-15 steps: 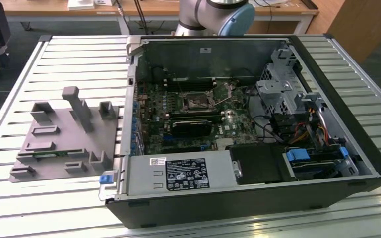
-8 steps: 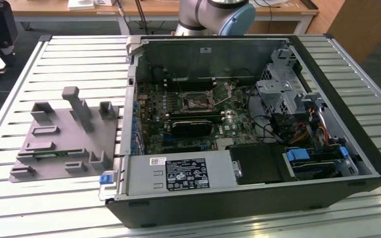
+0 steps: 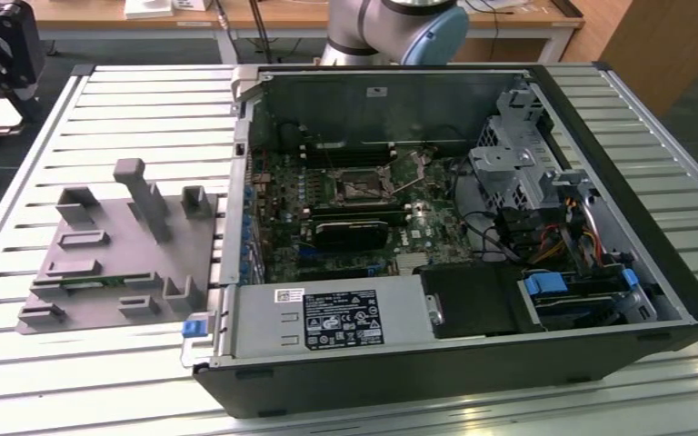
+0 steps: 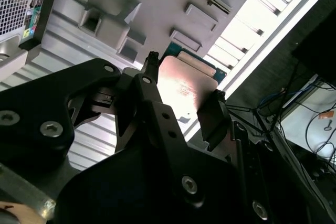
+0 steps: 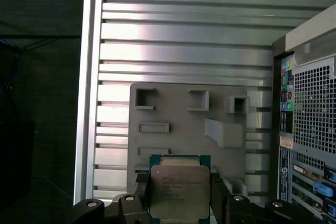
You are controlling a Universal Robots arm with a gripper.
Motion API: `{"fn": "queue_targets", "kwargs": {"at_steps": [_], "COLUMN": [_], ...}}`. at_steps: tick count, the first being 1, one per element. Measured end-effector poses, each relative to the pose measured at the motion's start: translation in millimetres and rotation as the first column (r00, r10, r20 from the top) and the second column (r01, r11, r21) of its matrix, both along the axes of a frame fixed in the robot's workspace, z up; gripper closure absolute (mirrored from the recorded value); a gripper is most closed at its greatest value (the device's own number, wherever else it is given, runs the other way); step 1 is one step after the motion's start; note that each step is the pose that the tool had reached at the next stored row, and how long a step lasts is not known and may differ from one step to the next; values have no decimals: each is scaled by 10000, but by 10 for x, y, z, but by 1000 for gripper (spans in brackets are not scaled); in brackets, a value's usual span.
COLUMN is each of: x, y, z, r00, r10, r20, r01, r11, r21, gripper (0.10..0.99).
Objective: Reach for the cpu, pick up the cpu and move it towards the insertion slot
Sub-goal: 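Pick up the cpu and move it towards the insertion slot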
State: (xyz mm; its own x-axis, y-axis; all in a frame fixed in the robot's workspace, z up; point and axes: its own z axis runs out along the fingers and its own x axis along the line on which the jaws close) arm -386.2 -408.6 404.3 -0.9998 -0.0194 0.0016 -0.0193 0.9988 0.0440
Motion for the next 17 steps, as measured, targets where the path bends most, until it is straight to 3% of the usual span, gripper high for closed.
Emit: {"fn": "queue_targets", "kwargs": {"at_steps": [17], "x": [216], "y": [0], "z": [0], "r00": [10000], "r10": [1], "r20": [0], "r01": [-1], "r11": [10000], "r21": [0], "gripper": [541]}}
